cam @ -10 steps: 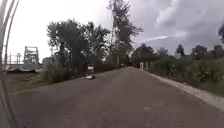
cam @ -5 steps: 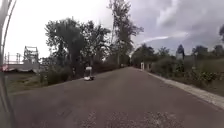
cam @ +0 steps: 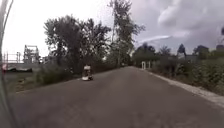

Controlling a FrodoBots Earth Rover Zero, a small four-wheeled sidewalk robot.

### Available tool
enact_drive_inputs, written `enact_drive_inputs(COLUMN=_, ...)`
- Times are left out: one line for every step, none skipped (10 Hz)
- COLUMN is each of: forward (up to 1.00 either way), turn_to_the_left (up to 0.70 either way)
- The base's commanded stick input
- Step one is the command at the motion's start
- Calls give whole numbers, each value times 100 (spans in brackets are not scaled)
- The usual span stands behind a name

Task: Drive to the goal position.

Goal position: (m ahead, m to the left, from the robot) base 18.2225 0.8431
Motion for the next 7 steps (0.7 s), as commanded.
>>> enact_drive_inputs(forward=70, turn_to_the_left=-5)
enact_drive_inputs(forward=70, turn_to_the_left=-4)
enact_drive_inputs(forward=70, turn_to_the_left=-32)
enact_drive_inputs(forward=70, turn_to_the_left=-33)
enact_drive_inputs(forward=70, turn_to_the_left=-33)
enact_drive_inputs(forward=70, turn_to_the_left=-22)
enact_drive_inputs(forward=70, turn_to_the_left=-12)
